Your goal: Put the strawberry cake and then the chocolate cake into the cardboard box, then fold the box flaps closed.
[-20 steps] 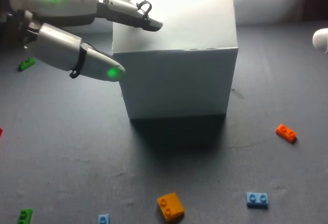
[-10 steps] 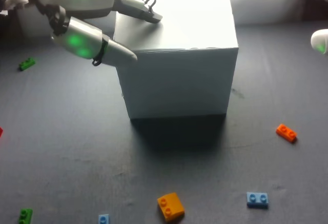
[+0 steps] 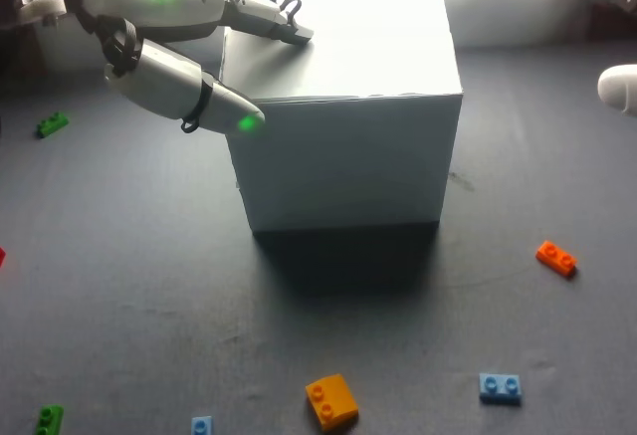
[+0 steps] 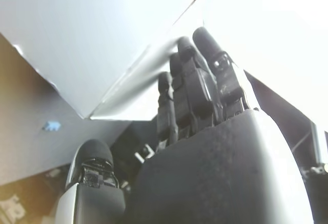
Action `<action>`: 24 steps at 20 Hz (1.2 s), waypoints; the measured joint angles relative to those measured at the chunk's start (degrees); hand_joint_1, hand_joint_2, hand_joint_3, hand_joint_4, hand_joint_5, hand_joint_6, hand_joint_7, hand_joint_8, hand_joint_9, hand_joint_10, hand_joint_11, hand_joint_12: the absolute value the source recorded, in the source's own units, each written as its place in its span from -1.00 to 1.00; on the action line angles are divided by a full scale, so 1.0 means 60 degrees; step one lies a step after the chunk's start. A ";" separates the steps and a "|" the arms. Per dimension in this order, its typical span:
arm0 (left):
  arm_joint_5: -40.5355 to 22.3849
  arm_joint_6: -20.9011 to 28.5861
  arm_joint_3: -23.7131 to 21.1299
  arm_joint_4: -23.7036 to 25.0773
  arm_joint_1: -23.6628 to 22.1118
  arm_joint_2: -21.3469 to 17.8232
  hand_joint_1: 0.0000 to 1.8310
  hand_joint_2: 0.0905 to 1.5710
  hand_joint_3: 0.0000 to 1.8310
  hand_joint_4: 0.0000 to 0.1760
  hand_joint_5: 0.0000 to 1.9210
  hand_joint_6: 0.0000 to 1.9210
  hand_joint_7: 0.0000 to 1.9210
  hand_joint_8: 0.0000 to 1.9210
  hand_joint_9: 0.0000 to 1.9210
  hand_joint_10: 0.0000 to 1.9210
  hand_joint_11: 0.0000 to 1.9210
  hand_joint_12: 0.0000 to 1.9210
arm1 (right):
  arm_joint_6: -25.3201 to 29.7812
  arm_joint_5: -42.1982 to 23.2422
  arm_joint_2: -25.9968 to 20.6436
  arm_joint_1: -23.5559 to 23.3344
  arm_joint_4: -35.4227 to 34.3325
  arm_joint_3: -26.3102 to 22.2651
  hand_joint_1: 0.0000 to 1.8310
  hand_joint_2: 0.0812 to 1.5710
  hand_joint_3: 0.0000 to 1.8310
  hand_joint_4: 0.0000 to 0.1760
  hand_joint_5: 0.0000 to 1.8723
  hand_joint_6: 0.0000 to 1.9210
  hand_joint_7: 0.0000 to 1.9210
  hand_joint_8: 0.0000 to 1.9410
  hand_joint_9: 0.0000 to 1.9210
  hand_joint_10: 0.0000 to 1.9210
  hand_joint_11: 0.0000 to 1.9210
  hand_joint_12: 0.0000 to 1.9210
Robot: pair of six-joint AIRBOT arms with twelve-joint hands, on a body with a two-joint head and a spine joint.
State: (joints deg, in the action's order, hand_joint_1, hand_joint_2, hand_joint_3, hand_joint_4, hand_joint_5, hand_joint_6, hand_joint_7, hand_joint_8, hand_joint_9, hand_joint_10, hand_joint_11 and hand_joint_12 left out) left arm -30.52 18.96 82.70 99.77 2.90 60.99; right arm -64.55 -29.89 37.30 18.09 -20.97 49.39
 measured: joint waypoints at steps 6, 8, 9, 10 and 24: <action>-0.0273 0.0000 0.0051 0.0189 -0.0510 -0.0229 -1.00 0.50 -1.00 -0.78 -0.64 -1.00 -0.58 -1.00 -0.51 -1.00 -0.90 0.10 | 0.0011 -0.0044 0.0000 -0.0040 0.0000 0.0000 -1.00 0.62 -1.00 -1.00 -0.81 -1.00 -0.77 -1.00 -0.79 -0.99 -1.00 -0.22; -0.0408 0.0058 0.0153 0.0339 -0.0678 -0.0353 -1.00 0.50 -1.00 -0.82 -0.64 -1.00 -0.57 -0.99 -0.50 -0.99 -0.89 0.10 | 0.0007 -0.0036 -0.0004 -0.0040 -0.0004 0.0000 -0.96 0.60 -1.00 -1.00 -0.80 -0.99 -0.76 -0.99 -0.77 -0.99 -1.00 -0.18; -0.0463 0.0109 0.0197 0.0521 -0.0736 -0.0419 -1.00 0.50 -1.00 -0.79 -0.64 -1.00 -0.56 -0.99 -0.49 -0.99 -0.89 0.10 | 0.0007 -0.0040 -0.0011 -0.0040 0.0000 0.0000 -0.98 0.59 -1.00 -1.00 -0.80 -1.00 -0.75 -1.00 -0.77 -0.99 -1.00 -0.22; -0.0637 0.0211 0.0310 0.0703 -0.0823 -0.0470 -1.00 0.50 -1.00 -0.77 -0.63 -1.00 -0.55 -1.00 -0.48 -0.99 -0.87 0.08 | 0.0007 -0.0040 -0.0011 -0.0040 -0.0007 0.0000 -1.00 0.58 -1.00 -1.00 -0.79 -0.99 -0.75 -0.99 -0.77 -0.99 -1.00 -0.22; -0.1883 0.1508 0.0568 0.2568 -0.0685 -0.1402 -1.00 0.61 -1.00 -1.00 0.11 0.40 0.23 0.41 0.13 0.74 -0.11 0.99 | -0.0004 -0.0117 -0.0022 -0.0127 0.0153 0.0000 -1.00 0.65 -1.00 0.44 0.32 0.68 0.38 0.68 0.36 0.99 0.34 1.00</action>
State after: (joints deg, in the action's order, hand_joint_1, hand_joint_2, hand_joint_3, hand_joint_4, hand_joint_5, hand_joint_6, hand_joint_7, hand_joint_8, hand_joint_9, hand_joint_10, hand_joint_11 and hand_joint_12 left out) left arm -41.82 28.01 86.11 115.18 -1.21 52.58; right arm -64.58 -30.59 37.17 17.32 -20.05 49.39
